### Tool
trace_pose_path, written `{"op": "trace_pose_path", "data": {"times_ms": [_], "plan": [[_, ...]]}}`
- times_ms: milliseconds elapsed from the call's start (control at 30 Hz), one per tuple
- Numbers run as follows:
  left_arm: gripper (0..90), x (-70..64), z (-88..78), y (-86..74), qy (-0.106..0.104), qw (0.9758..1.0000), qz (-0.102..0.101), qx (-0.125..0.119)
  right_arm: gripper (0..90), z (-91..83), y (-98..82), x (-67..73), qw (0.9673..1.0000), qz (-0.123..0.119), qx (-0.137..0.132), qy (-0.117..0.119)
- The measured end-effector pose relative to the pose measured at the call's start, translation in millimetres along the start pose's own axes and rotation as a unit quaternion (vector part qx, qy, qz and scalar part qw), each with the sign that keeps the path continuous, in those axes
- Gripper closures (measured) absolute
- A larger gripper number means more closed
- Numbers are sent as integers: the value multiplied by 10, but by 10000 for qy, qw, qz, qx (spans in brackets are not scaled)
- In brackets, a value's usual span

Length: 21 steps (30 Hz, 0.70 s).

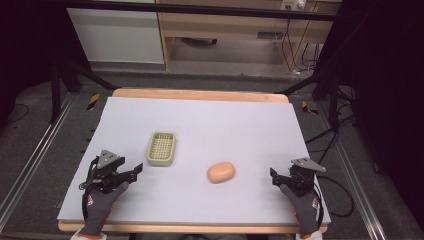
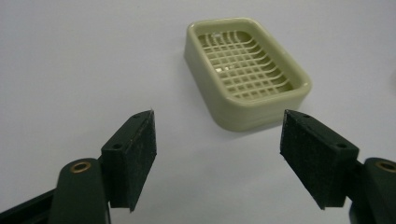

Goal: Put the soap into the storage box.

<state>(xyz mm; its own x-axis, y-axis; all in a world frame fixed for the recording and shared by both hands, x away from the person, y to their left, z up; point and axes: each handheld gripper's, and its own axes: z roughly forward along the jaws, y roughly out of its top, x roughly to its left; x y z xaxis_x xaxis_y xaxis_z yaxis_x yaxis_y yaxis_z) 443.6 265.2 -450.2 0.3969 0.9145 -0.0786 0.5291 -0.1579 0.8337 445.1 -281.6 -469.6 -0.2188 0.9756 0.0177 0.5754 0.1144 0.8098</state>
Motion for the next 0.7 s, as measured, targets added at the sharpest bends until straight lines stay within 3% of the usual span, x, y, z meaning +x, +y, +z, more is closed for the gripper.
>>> {"op": "trace_pose_path", "data": {"times_ms": [333,467,700], "plan": [[280,-248,4,60,-243,9995,207,-47,83,5,-12,-5,9999,-20,103,-64],[280,-325,27,80,-312,9989,352,-13,83,-6,-13,-12,9999,40,58,-83],[277,-407,31,143,-370,9984,421,-87,84,-10,-15,-31,9999,117,39,-117]]}}
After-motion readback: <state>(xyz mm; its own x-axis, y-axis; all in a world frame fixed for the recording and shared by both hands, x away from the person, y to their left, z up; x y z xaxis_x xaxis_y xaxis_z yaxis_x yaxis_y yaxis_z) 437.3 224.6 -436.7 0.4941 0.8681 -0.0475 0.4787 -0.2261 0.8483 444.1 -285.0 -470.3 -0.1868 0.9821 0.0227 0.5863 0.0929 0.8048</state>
